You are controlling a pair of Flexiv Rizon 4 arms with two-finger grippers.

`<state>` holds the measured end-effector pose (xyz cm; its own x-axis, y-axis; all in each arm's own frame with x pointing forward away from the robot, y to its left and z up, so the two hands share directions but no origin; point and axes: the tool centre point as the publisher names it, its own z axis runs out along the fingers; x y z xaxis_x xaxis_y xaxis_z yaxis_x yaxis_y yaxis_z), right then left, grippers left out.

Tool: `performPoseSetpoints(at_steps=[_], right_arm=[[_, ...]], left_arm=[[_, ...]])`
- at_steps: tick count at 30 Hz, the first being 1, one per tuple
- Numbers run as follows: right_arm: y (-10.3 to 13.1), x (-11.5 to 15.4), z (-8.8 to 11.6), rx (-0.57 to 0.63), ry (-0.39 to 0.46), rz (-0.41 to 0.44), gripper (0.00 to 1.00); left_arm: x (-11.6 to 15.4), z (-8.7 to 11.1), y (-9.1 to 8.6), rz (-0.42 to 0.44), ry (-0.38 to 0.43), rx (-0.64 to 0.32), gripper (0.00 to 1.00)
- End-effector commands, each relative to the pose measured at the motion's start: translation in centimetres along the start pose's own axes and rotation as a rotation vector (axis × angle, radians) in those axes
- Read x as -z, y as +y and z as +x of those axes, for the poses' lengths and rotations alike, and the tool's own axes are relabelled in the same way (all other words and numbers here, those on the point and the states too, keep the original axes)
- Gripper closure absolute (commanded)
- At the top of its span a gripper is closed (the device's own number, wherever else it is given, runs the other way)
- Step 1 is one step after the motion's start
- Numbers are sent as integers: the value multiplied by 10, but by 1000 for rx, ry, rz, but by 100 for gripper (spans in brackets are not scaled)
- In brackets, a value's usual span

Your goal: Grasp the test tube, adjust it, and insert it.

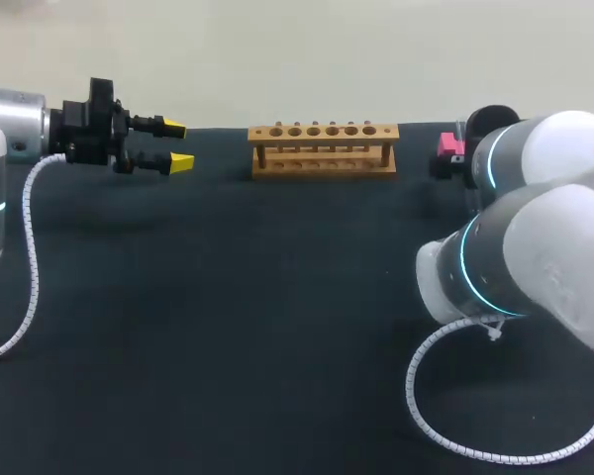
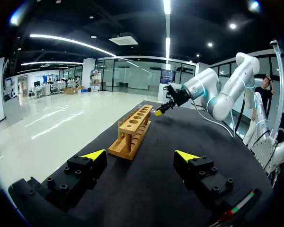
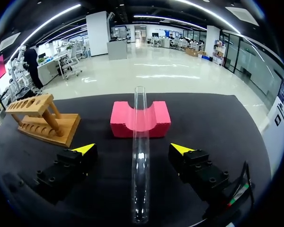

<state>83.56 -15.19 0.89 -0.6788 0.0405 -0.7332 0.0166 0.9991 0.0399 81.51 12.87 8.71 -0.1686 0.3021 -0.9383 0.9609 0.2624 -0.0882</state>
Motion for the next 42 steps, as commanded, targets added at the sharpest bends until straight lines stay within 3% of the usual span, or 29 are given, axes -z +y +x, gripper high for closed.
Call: performPoseSetpoints(at_steps=[1,19,22,23,29,31,32,34,36,42], right_arm=[[-6,-3,0,5,11,-33,0],[-12,-15,3,22,28,-59,0],[-13,-17,3,22,30,-60,25],[-13,-17,3,22,30,-60,51],[-14,-18,3,25,35,-60,64],[-14,-18,3,24,37,-59,74],[-14,-18,3,24,38,-59,75],[-14,-18,4,22,39,-56,94],[-14,-18,4,20,40,-53,100],[-12,-15,5,7,37,-44,100]], left_arm=[[0,1,-1,-3,-4,-3,0],[0,1,-1,-3,-4,-3,0],[0,1,-1,-3,-4,-3,0],[0,1,-1,-3,-4,-3,0],[0,1,-1,-3,-4,-3,0],[0,1,-1,-3,-4,-3,0],[0,1,-1,-3,-4,-3,0],[0,1,-1,-3,-4,-3,0],[0,1,-1,-3,-4,-3,0],[0,1,-1,-3,-4,-3,0]])
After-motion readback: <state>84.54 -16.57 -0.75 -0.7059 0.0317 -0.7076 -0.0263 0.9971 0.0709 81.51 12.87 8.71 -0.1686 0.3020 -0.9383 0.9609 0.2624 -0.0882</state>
